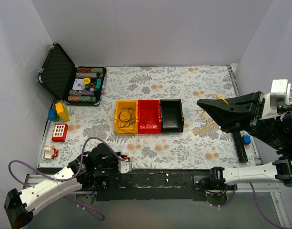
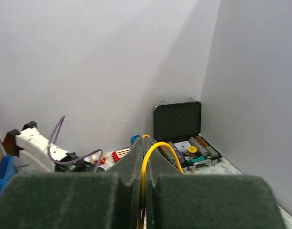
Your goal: Untangle the cables
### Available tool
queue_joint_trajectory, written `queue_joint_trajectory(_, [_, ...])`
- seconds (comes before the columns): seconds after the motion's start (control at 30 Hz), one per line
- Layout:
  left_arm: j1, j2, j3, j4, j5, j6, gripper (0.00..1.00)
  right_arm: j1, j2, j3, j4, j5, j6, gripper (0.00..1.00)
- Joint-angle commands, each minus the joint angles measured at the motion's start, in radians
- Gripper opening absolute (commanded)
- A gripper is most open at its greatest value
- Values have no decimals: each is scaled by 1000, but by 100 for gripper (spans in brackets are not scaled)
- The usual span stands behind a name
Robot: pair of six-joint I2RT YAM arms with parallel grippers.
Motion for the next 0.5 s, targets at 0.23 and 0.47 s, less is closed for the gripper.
queue_joint_trajectory(0.23, [-1, 35, 242, 2, 73, -197, 0, 3, 122, -241, 136, 594, -187, 1])
queue_joint_trajectory(0.47, [-1, 45, 379, -30, 192, -256, 0, 1, 118, -421, 441, 649, -326, 1])
